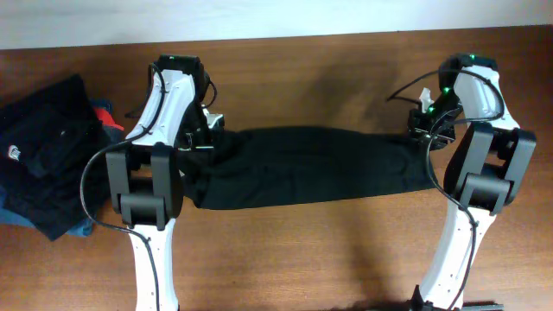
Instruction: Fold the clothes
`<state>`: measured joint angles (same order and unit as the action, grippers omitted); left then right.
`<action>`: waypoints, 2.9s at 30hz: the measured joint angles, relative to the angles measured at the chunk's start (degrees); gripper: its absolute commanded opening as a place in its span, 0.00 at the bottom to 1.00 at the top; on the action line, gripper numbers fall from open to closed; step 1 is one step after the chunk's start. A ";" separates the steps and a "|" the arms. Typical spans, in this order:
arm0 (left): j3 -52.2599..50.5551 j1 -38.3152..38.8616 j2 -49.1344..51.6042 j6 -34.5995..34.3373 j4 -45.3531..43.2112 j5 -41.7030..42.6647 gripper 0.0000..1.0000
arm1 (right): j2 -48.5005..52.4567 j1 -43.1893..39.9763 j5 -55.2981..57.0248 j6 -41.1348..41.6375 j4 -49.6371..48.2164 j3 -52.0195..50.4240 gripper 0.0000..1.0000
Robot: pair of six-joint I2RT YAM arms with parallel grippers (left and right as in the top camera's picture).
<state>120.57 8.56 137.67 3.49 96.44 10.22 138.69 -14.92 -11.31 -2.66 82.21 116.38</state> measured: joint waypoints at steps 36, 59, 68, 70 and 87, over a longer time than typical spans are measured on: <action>0.00 0.00 0.00 0.00 -0.02 0.00 0.02 | 0.00 -6.34 -4.63 5.62 -10.97 1.66 0.24; 0.00 0.00 0.00 0.00 -0.24 0.00 0.02 | -0.85 1.20 -3.23 -6.58 0.00 2.64 0.33; 0.00 0.00 0.00 0.00 -0.26 0.00 0.02 | -0.85 1.18 0.39 -6.45 0.33 2.10 0.39; 0.00 0.00 0.00 0.00 -0.28 0.00 0.02 | -0.85 1.18 0.72 -6.40 1.14 2.10 0.40; 0.00 0.00 0.00 0.00 -0.26 0.00 0.02 | -0.85 0.70 0.96 -3.89 -2.82 2.10 0.04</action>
<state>120.57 8.56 137.67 3.49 96.18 10.22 137.84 -14.22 -10.35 -6.55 79.40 118.48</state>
